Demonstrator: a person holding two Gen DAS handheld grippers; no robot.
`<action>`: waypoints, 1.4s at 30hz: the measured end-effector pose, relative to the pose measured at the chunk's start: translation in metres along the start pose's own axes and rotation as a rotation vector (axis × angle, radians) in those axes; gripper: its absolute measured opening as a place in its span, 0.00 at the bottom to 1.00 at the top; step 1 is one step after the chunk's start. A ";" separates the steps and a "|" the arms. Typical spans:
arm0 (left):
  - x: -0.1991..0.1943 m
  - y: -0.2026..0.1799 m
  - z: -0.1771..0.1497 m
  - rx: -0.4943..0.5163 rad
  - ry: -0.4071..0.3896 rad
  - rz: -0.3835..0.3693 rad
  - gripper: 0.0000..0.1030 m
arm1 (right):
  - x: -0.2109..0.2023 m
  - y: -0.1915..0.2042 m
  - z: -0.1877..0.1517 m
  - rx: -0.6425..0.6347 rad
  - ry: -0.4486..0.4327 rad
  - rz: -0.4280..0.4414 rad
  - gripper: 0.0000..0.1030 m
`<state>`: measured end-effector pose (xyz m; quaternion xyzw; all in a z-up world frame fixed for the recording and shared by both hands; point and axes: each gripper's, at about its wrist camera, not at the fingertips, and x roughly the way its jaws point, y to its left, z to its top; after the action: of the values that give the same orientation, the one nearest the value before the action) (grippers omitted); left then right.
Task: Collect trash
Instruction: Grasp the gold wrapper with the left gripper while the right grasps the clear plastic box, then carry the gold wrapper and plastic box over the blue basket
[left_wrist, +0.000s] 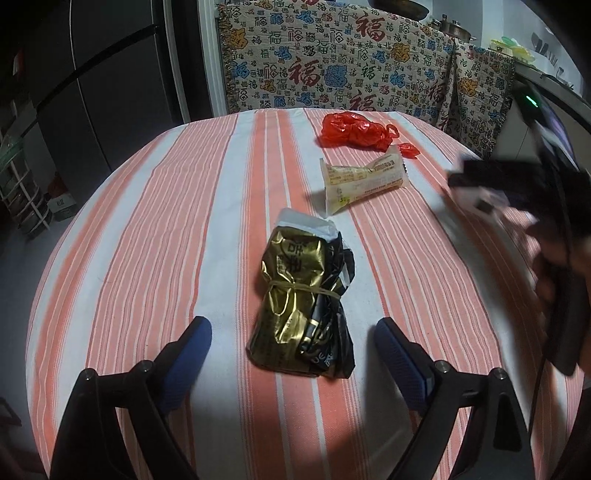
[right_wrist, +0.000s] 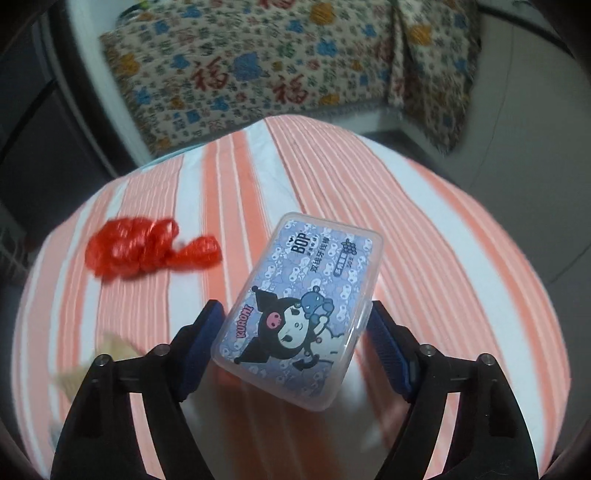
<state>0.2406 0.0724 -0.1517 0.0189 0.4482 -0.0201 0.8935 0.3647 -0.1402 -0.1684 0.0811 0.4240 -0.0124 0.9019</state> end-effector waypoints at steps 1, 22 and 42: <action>0.000 0.000 0.000 0.000 0.000 0.000 0.90 | -0.007 -0.006 -0.010 -0.044 -0.003 0.042 0.73; -0.024 0.020 -0.002 0.010 0.030 -0.142 0.89 | -0.095 -0.060 -0.077 -0.416 0.047 0.308 0.96; -0.035 -0.022 0.021 0.054 0.052 -0.160 0.35 | -0.088 -0.067 -0.043 -0.395 0.196 0.247 0.62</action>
<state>0.2359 0.0502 -0.1116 0.0077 0.4705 -0.1030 0.8764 0.2697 -0.2035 -0.1371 -0.0445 0.4905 0.1890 0.8495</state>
